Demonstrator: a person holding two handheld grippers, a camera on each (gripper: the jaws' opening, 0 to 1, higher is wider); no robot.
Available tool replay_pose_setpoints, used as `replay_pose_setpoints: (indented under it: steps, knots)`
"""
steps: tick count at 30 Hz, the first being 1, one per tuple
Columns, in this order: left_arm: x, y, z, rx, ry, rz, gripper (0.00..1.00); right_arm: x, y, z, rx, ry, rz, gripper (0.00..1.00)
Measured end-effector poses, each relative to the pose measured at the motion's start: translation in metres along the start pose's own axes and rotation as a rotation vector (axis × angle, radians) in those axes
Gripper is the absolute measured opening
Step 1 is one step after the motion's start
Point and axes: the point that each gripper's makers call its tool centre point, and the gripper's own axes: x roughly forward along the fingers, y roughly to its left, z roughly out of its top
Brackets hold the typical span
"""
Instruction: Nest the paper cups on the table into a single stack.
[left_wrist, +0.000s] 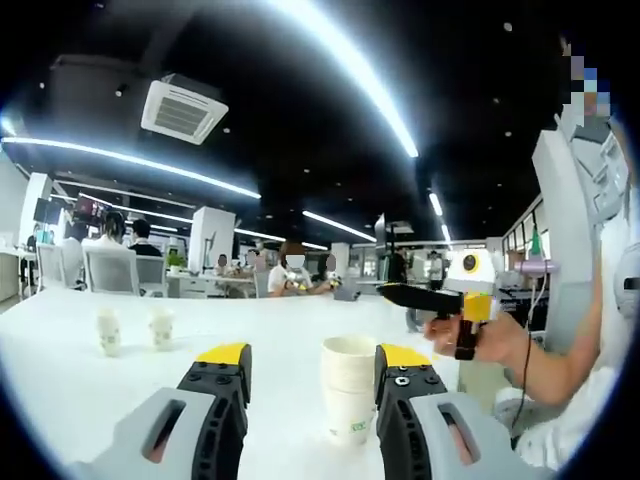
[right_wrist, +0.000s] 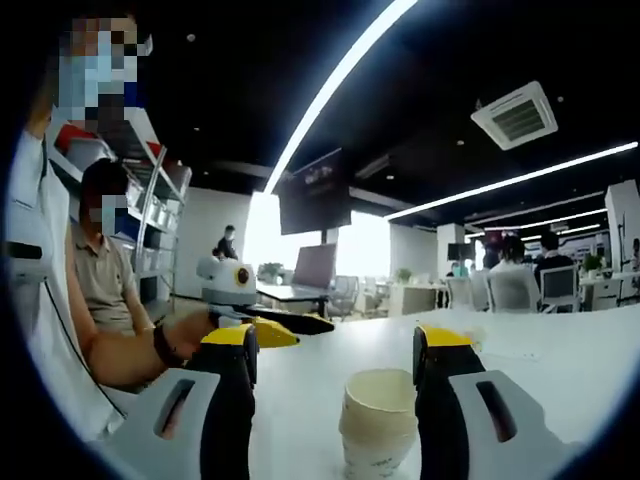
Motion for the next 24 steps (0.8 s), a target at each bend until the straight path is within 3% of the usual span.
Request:
replay_pose_setpoints:
  steps: [3, 6, 10, 17, 20, 22, 24]
  knots:
    - [0.006, 0.017, -0.001, -0.004, -0.015, 0.024, 0.56, -0.004, 0.001, 0.002, -0.001, -0.009, -0.008, 0.62]
    - [0.013, 0.041, -0.004, 0.029, 0.011, 0.092, 0.59, -0.007, 0.001, 0.002, -0.002, -0.007, -0.013, 0.62]
    - [0.021, 0.063, -0.002, 0.019, 0.003, 0.112, 0.52, -0.011, 0.003, 0.004, 0.009, -0.014, -0.013, 0.61]
    - [0.039, 0.107, -0.003, 0.107, 0.043, 0.195, 0.60, -0.020, 0.007, 0.009, 0.013, -0.022, -0.022, 0.60]
    - [0.047, 0.141, -0.007, 0.144, 0.072, 0.252, 0.60, -0.024, 0.007, 0.009, 0.017, -0.018, -0.027, 0.60]
    - [0.047, 0.186, -0.015, 0.208, 0.117, 0.341, 0.64, -0.028, 0.007, 0.012, 0.009, -0.011, -0.034, 0.60]
    - [0.044, 0.212, -0.027, 0.239, 0.172, 0.393, 0.71, -0.032, 0.006, 0.014, -0.003, -0.010, -0.044, 0.60]
